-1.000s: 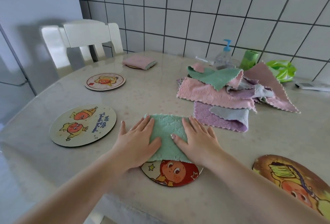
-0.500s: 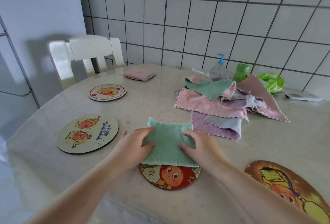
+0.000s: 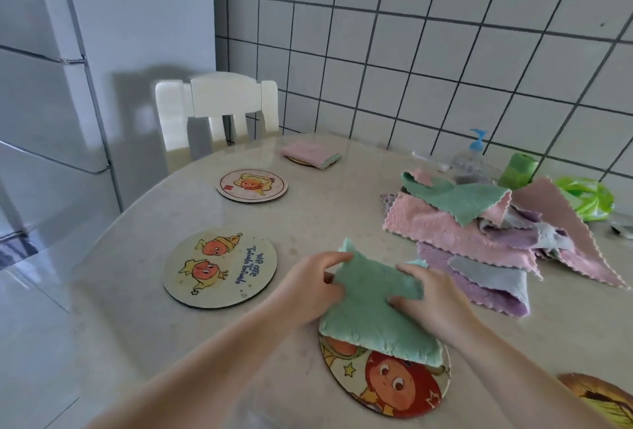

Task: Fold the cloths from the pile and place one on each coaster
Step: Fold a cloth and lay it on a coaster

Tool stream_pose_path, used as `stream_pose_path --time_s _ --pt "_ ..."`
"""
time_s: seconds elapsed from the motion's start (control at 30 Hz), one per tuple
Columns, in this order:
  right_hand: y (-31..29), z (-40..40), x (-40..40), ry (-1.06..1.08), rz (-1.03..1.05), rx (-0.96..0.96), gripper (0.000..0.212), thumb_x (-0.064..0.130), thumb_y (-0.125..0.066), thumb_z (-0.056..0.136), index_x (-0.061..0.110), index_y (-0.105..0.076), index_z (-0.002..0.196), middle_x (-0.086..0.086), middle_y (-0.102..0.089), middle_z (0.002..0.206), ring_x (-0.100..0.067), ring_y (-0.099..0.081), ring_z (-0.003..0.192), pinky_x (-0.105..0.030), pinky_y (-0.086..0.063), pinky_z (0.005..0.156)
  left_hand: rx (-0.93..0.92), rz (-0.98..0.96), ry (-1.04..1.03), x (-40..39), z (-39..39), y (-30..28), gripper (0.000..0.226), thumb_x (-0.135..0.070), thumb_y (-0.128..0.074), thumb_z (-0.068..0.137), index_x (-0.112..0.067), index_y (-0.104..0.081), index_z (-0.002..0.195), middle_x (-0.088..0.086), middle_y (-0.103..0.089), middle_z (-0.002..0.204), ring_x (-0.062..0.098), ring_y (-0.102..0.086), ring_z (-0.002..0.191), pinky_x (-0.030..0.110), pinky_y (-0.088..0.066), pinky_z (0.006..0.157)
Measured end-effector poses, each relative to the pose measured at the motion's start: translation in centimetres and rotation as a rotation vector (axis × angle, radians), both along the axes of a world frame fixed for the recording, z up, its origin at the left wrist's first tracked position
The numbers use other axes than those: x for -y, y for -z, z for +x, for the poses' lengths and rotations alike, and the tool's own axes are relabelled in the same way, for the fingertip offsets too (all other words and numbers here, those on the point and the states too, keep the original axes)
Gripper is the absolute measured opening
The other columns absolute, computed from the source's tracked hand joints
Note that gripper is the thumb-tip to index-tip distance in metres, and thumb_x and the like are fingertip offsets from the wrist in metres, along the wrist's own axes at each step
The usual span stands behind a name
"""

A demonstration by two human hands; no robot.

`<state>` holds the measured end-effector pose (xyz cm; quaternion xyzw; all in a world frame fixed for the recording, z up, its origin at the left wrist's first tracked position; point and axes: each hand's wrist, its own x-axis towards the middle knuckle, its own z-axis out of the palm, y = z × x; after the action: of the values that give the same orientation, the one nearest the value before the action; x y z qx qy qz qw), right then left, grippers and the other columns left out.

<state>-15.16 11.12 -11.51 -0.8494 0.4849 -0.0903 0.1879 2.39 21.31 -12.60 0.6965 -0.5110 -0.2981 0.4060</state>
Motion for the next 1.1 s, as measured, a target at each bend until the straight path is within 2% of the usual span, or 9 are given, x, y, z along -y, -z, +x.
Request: stream_pose_path --time_s 0.17,0.33,0.47,0.6,0.7,0.8,0.9,1.0,1.1 --pt "0.4 -1.4 -0.1 0.01 -0.037 -0.098 0.072 0.07 -0.054 0.073 0.039 -0.039 0.136 0.0 -0.048 0.13 -0.019 -0.05 0.116 -0.036 -0.044 0.094 0.171 0.04 0.077 0.4 -0.2 -0.6 0.05 -0.015 -0.056 0.087 -0.031 -0.047 0.134 -0.006 -0.052 0.134 0.009 -0.055 0.105 0.013 -0.042 0.077" --pt "0.4 -1.7 -0.3 0.003 0.056 0.129 0.054 0.038 -0.069 0.08 0.033 -0.049 0.13 0.007 -0.053 0.135 -0.015 -0.052 0.119 -0.029 -0.041 0.094 0.177 0.035 0.076 0.7 -0.4 -0.7 0.05 -0.014 -0.055 0.088 -0.027 -0.046 0.135 -0.006 -0.049 0.137 0.012 -0.052 0.117 0.015 -0.04 0.083" --pt "-0.7 -0.8 -0.1 0.015 0.068 0.365 0.036 0.022 -0.063 0.087 0.033 -0.053 0.12 0.012 -0.053 0.119 -0.013 -0.05 0.115 -0.027 -0.038 0.088 -0.031 -0.061 0.046 0.9 0.2 -0.9 0.05 -0.008 -0.055 0.089 -0.029 -0.047 0.135 -0.009 -0.051 0.135 0.004 -0.057 0.105 0.019 -0.051 0.086" --pt "-3.0 3.0 0.8 0.078 0.397 0.749 0.028 0.014 -0.057 0.09 0.037 -0.057 0.105 -0.001 -0.055 0.119 -0.021 -0.058 0.106 -0.041 -0.053 0.084 -0.285 -0.185 -0.072 1.5 3.6 -2.8 0.048 -0.001 -0.054 0.089 -0.026 -0.052 0.13 -0.009 -0.054 0.126 0.0 -0.057 0.1 0.025 -0.053 0.086" --pt "-4.5 7.3 1.9 0.098 0.7 0.929 0.03 0.001 -0.054 0.09 0.024 -0.06 0.109 -0.009 -0.062 0.11 -0.02 -0.064 0.085 -0.031 -0.052 0.063 -0.301 -0.252 -0.142 2.3 8.2 -3.9 0.047 0.001 -0.054 0.087 -0.029 -0.058 0.123 -0.012 -0.055 0.122 0.006 -0.056 0.108 0.031 -0.049 0.095" --pt "-5.2 12.2 3.0 0.085 0.911 0.95 0.028 -0.003 -0.052 0.089 0.017 -0.061 0.107 -0.003 -0.068 0.08 -0.011 -0.059 0.049 -0.019 -0.047 0.046 -0.208 -0.248 -0.196 3.4 14.0 -4.4 0.048 -0.002 -0.058 0.084 -0.038 -0.062 0.116 -0.011 -0.053 0.131 0.011 -0.049 0.122 0.039 -0.042 0.104" --pt "-5.0 17.4 4.5 0.056 1.004 0.937 0.028 -0.004 -0.05 0.089 0.02 -0.06 0.1 0.001 -0.064 0.062 -0.007 -0.052 0.034 -0.014 -0.042 0.038 -0.2 -0.204 -0.216 4.8 19.4 -5.1 0.049 0.002 -0.055 0.086 -0.032 -0.06 0.12 -0.004 -0.047 0.141 0.017 -0.044 0.129 0.042 -0.037 0.109" --pt "-4.6 22.5 6.2 0.035 1.001 0.959 0.026 -0.005 -0.05 0.089 0.018 -0.061 0.091 0.005 -0.063 0.05 -0.004 -0.051 0.034 -0.013 -0.041 0.038 -0.118 -0.155 -0.224 6.4 24.3 -5.5 0.049 0.0 -0.055 0.086 -0.033 -0.059 0.122 -0.004 -0.045 0.143 0.015 -0.044 0.129 0.04 -0.035 0.11" --pt "-3.6 26.9 7.7 0.033 0.92 0.95 0.024 -0.003 -0.053 0.089 0.019 -0.063 0.088 0.002 -0.065 0.068 -0.004 -0.057 0.049 -0.018 -0.047 0.052 0.007 -0.115 -0.262 8.2 28.0 -5.4 0.051 -0.003 -0.056 0.085 -0.033 -0.055 0.126 -0.003 -0.045 0.143 0.015 -0.042 0.13 0.041 -0.033 0.111"
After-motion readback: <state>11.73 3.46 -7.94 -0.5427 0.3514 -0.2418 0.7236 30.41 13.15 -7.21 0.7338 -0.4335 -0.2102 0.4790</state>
